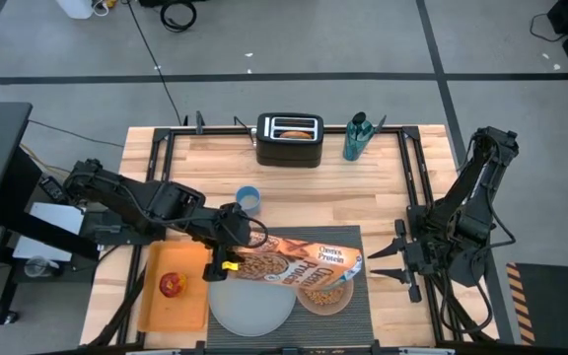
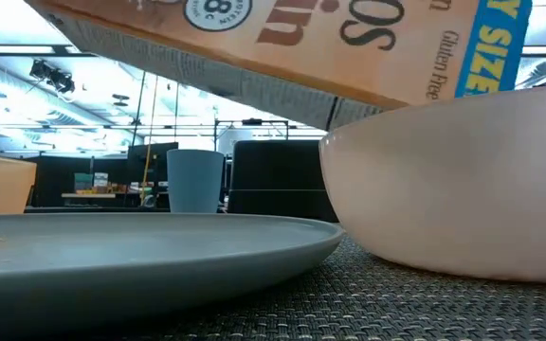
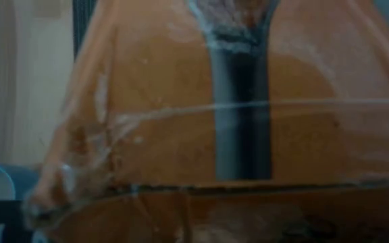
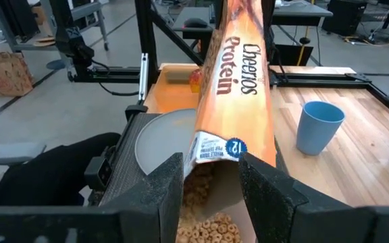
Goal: Arrange a breakfast setting
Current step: Pour the cereal from the cereal box into the light orange bowl
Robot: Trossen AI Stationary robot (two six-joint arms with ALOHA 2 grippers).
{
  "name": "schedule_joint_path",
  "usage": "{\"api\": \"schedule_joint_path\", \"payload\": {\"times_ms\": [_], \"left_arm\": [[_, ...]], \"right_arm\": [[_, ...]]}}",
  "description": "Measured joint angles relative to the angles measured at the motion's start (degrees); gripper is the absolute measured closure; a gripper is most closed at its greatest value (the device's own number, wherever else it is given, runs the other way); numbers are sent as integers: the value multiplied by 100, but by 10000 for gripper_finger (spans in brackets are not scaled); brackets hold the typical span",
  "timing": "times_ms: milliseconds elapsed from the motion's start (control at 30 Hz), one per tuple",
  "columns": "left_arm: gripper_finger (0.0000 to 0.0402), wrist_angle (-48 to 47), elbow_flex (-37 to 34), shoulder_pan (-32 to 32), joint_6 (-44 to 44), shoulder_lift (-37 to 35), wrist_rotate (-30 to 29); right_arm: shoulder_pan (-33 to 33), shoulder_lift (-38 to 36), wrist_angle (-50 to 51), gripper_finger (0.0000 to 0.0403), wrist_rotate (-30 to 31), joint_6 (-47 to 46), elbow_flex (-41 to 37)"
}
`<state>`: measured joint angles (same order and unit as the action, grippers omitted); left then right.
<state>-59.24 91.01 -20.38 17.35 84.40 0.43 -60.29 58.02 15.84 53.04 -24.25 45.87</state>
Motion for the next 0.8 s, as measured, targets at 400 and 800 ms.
{"api": "schedule_joint_path", "payload": {"times_ms": [400,800], "left_arm": [[228,-18,-16,-7,9,111,45],[228,-64,28,-4,-41,96,115]], "right_arm": [[0,0,2,252,26,22,0],[0,0,11,252,48,37,0]]}}
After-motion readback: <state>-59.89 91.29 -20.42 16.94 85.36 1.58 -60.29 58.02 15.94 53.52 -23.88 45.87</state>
